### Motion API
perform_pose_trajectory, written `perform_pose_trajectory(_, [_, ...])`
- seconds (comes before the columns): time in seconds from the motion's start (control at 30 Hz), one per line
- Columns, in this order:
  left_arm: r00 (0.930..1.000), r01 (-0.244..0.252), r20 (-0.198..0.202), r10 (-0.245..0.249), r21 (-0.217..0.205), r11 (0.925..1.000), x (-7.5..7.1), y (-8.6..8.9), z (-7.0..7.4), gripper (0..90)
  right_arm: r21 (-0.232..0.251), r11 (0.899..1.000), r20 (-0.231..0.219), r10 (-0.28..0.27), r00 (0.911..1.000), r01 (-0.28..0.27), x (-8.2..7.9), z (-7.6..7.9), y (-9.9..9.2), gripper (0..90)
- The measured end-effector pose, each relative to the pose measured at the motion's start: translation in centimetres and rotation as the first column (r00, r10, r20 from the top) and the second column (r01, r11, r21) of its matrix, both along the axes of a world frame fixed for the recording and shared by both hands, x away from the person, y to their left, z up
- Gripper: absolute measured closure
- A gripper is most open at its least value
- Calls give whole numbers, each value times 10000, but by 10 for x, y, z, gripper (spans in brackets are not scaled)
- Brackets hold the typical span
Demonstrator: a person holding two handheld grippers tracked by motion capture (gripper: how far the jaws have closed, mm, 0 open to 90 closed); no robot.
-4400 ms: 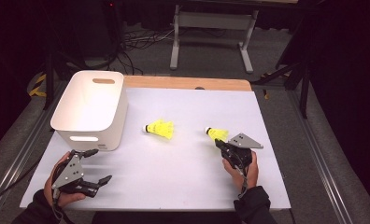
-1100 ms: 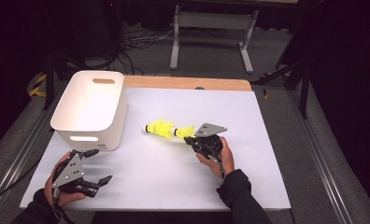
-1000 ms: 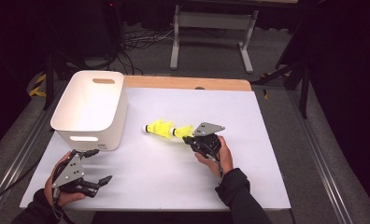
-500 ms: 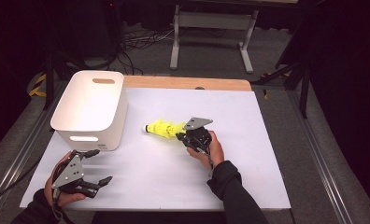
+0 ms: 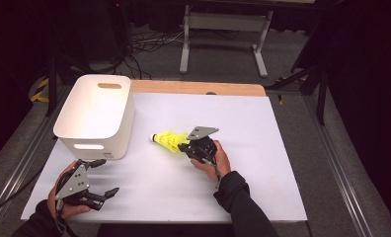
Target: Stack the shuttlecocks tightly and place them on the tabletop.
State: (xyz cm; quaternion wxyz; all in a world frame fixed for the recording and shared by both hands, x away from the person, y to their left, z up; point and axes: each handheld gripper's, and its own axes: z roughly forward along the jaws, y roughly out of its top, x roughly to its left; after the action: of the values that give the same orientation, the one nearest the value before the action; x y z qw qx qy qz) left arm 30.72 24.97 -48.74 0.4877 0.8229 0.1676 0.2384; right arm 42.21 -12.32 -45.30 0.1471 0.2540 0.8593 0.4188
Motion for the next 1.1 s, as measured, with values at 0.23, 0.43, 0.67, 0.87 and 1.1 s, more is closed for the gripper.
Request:
perform_pose_trajectory(0.23, [10000, 21, -17, -21, -1, 10000, 0, 0, 0, 52, 15, 9999, -53, -105, 9999, 105, 2, -4, 0, 891])
perform_pose_trajectory(0.43, [10000, 2, -7, -2, -25, 10000, 0, 0, 0, 53, 69, 9996, -182, -269, 9995, 270, 6, -9, 0, 878])
perform_pose_trajectory(0.67, [10000, 20, -19, -20, -22, 10000, -1, -1, 0, 54, -224, 9996, -252, -170, 9995, 164, 5, -13, 6, 875])
perform_pose_trajectory(0.87, [10000, 19, -19, -19, -61, 10000, -1, 0, 0, 54, -328, 9993, -215, -204, 9996, 197, 6, -15, 7, 861])
perform_pose_trajectory(1.1, [10000, 28, -41, -29, -101, 9999, -1, 0, 0, 54, -445, 9984, -95, -363, 9993, 358, 6, -16, 8, 796])
